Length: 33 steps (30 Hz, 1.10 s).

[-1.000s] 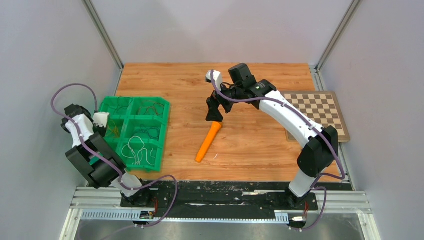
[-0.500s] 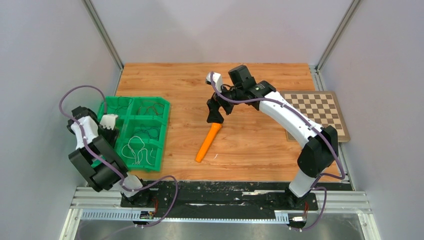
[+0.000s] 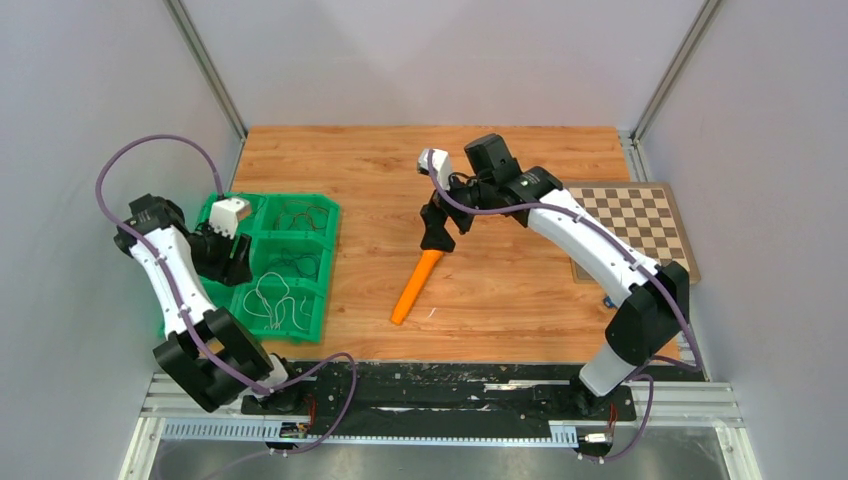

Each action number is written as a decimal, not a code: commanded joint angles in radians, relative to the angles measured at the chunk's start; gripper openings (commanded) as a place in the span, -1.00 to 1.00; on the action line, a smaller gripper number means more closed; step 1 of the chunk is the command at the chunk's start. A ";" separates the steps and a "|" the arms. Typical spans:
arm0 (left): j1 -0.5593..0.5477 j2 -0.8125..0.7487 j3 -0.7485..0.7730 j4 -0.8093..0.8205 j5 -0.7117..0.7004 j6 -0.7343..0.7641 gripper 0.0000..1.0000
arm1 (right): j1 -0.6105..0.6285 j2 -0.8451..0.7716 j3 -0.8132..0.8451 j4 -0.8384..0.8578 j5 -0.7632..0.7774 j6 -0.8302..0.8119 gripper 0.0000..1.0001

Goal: Untangle the cables

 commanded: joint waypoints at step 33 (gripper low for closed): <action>-0.161 0.333 0.000 -0.055 0.134 0.426 0.06 | -0.098 -0.294 -0.225 0.002 0.017 -0.047 1.00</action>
